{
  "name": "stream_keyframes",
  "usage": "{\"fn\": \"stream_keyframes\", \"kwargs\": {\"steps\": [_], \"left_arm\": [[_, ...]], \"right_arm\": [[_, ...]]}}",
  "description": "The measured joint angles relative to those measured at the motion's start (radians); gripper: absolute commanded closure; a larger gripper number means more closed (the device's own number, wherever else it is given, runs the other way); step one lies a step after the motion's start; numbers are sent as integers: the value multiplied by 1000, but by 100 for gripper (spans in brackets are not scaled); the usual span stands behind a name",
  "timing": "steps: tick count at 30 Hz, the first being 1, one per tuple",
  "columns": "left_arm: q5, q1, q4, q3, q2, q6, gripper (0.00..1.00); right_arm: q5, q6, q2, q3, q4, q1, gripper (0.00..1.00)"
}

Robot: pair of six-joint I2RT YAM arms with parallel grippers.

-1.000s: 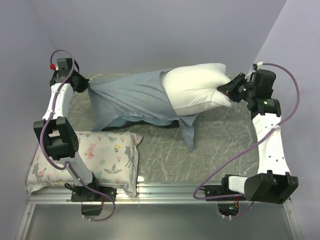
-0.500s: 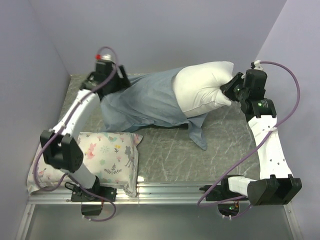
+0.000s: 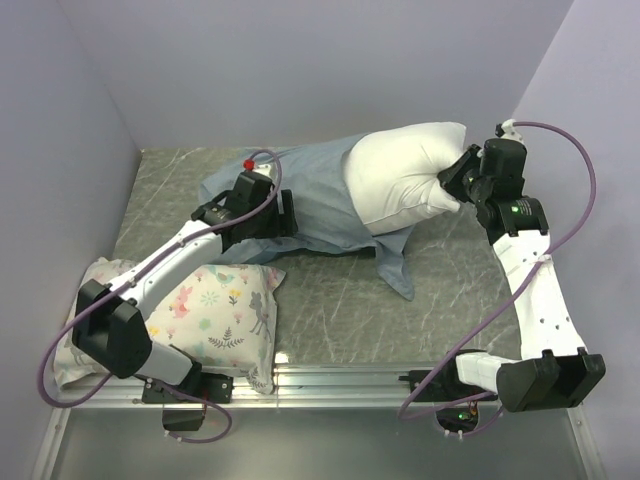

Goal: Remove the pillowcase from the pillow

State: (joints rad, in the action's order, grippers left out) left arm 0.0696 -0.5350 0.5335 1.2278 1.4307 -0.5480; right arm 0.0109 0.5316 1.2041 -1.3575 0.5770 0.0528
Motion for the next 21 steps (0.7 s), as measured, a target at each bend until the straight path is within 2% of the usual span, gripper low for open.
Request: {"fn": "stream_keyframes", "kwargs": {"steps": [4, 7, 8, 9, 10, 12, 13, 17, 21], "left_arm": [[7, -10, -9, -35, 20, -21, 20], [26, -10, -27, -35, 42, -34, 30], [39, -10, -31, -35, 54, -40, 40], [52, -10, -37, -34, 70, -46, 46], [64, -10, -39, -34, 86, -49, 63], [86, -7, -42, -33, 119, -57, 83], [92, -5, -43, -33, 134, -58, 100], [114, 46, -43, -31, 154, -62, 100], [157, 160, -26, 0, 154, -63, 100]], "right_arm": [[-5, -3, 1, 0, 0, 4, 100], [-5, -5, 3, 0, 0, 4, 100], [-5, -5, 4, 0, 0, 4, 100], [-5, -5, 5, 0, 0, 4, 100], [-5, -6, 6, 0, 0, 4, 100], [-4, -6, 8, 0, 2, 4, 100], [-4, -6, 10, -2, 4, 5, 100], [8, -10, 20, -26, 27, 15, 100], [36, -9, 35, -64, 48, 23, 100]]}}
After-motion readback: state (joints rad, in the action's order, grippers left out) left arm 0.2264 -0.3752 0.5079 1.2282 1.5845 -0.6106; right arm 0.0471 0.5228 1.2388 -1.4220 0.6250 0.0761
